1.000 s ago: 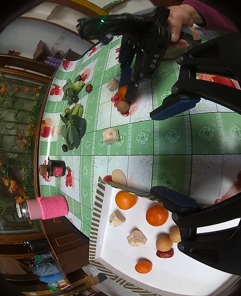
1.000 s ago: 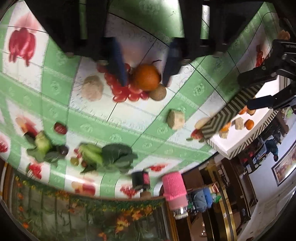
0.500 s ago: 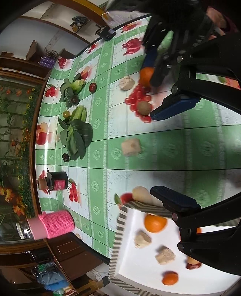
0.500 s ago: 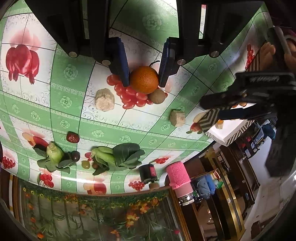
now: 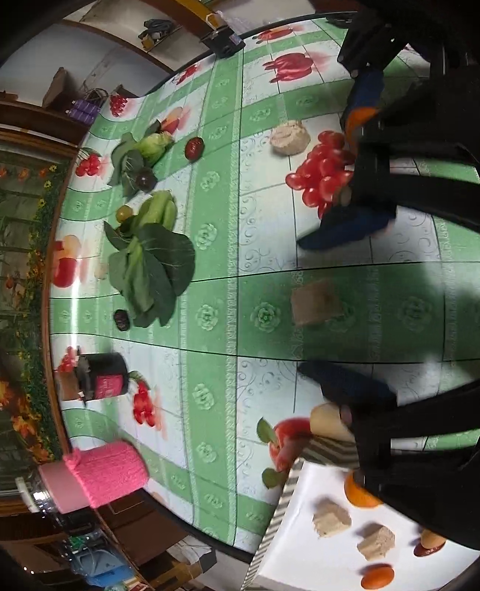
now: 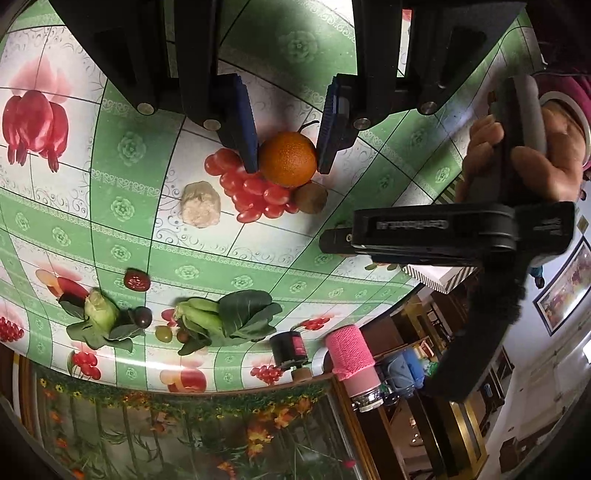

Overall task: Organize fruits
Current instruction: 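Grasp a beige cube with the left tool while the right tool grasps an orange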

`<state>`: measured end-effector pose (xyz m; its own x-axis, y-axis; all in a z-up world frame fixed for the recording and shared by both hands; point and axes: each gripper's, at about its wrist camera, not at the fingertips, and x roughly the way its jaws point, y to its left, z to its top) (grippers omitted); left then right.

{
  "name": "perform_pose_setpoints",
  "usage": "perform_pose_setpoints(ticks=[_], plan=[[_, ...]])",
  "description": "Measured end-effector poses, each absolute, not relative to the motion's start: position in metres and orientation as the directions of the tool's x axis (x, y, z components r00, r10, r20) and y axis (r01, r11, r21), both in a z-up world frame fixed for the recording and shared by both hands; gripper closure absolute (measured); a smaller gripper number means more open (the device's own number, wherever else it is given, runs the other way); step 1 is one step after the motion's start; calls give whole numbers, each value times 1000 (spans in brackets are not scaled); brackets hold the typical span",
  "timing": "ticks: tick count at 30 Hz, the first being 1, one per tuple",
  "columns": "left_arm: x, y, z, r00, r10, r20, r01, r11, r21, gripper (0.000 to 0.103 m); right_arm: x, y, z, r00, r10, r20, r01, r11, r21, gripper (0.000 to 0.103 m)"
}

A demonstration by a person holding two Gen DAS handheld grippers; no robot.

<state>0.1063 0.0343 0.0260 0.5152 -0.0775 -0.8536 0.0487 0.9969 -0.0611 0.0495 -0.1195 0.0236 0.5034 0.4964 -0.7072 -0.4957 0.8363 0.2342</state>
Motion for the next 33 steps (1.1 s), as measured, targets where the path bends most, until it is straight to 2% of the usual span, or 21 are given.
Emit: perform_pose_setpoints(ticks=[1, 2, 7, 26, 33], plan=[[107, 34, 23, 507, -82, -858, 53, 997, -64, 68, 50, -121, 24, 504, 497, -706, -491, 837, 239, 71], [107, 35, 21, 502, -84, -861, 56, 996, -64, 73, 50, -122, 24, 503, 500, -705, -489, 837, 245, 71], [101, 38, 21, 505, -88, -858, 67, 996, -63, 84, 49, -120, 26, 505, 504, -700, -494, 834, 244, 71], [28, 61, 53, 588, -143, -796, 80, 990, -118, 86, 21, -106, 43, 520, 514, -682, -517, 825, 227, 71], [0, 68, 67, 636, -107, -764, 71, 994, -80, 85, 6, -91, 49, 517, 527, -675, -534, 814, 227, 71]])
